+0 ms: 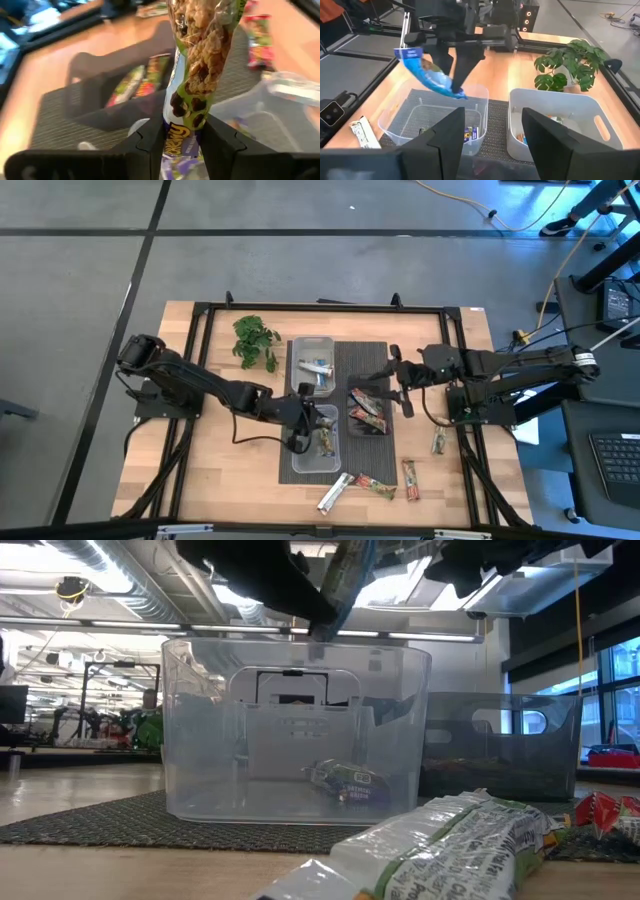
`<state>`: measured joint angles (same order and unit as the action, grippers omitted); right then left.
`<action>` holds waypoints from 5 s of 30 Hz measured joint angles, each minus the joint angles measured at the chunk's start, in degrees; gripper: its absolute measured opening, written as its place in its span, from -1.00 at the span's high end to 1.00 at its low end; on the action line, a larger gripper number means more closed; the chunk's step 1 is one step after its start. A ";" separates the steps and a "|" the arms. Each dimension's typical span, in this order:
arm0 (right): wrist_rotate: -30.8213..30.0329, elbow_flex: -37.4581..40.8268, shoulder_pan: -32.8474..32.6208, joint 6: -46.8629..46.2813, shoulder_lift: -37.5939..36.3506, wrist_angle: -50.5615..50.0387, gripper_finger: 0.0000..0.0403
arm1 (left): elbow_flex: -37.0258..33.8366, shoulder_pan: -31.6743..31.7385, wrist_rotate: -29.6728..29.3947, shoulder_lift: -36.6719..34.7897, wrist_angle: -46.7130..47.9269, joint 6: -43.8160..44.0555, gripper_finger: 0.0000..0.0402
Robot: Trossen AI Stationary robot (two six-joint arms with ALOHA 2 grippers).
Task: Pick and place Granola Bars by type
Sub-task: Put the blue granola bar into the transparent bin, then put the yellow granola bar into the gray bin
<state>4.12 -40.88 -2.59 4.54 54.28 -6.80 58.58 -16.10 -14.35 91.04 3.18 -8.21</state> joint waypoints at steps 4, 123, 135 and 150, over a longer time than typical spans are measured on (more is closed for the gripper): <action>-0.02 0.00 0.00 0.00 -0.02 -0.01 0.00 | 2.48 -0.06 4.48 -0.37 6.66 -0.03 0.50; -2.61 -3.85 -9.37 -76.86 -0.46 -63.22 0.00 | -14.19 4.63 -2.88 -14.58 -20.47 4.00 0.24; -2.58 -3.85 -11.98 -72.28 -0.39 -63.11 0.00 | -14.92 4.63 -5.09 -15.37 -22.72 3.98 0.24; 1.55 -3.82 -13.07 -79.49 2.09 -64.03 0.00 | -14.92 4.63 -5.12 -15.34 -22.14 3.96 0.24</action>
<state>5.67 -44.71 -15.66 -74.96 56.38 -70.83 43.66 -11.46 -19.47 75.70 -18.96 -4.24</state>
